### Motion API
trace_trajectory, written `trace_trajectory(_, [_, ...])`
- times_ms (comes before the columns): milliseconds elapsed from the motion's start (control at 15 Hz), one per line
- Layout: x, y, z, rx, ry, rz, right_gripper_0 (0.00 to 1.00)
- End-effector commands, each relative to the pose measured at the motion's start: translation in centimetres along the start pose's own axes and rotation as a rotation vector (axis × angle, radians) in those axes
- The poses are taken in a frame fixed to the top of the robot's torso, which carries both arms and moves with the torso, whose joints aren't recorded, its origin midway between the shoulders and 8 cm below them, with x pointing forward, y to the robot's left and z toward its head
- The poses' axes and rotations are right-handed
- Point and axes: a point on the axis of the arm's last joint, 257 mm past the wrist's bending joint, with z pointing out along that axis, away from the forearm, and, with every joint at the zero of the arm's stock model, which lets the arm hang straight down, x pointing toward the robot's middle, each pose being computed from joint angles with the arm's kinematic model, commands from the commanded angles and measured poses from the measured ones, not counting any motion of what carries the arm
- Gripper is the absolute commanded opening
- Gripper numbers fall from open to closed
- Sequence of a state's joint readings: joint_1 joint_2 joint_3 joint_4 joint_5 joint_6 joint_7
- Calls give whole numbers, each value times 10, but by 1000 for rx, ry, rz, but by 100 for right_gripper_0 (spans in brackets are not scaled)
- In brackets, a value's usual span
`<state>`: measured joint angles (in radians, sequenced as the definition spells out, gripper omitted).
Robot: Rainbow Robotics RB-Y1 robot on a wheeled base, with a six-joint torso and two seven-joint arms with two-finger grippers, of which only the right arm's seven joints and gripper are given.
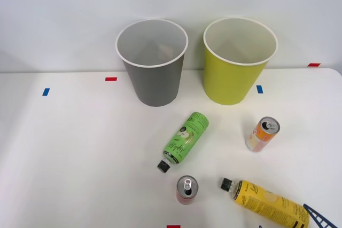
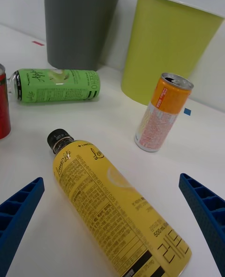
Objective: Put cans in the gray bin, plastic bottles in the light green bin
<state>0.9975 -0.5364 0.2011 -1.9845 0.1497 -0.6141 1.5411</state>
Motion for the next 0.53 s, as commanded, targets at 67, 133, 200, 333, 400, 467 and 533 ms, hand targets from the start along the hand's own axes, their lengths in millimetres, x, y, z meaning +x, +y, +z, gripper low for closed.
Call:
trace_trajectory(67, [-11, -5, 15, -115, 83, -190, 100])
trace_trajectory(133, [-12, -5, 17, -145, 115, -226, 100])
trace_trajectory(200, [-13, -4, 18, -175, 144, -258, 100])
trace_trajectory(333, [-14, 1, 20, -223, 201, -303, 100])
trace_trajectory(400, [-14, 1, 20, -240, 239, -328, 100])
trace_trajectory(467, [-14, -1, 22, -253, 275, -352, 100])
trace_trajectory(533, [-14, 0, 24, -263, 302, -365, 100])
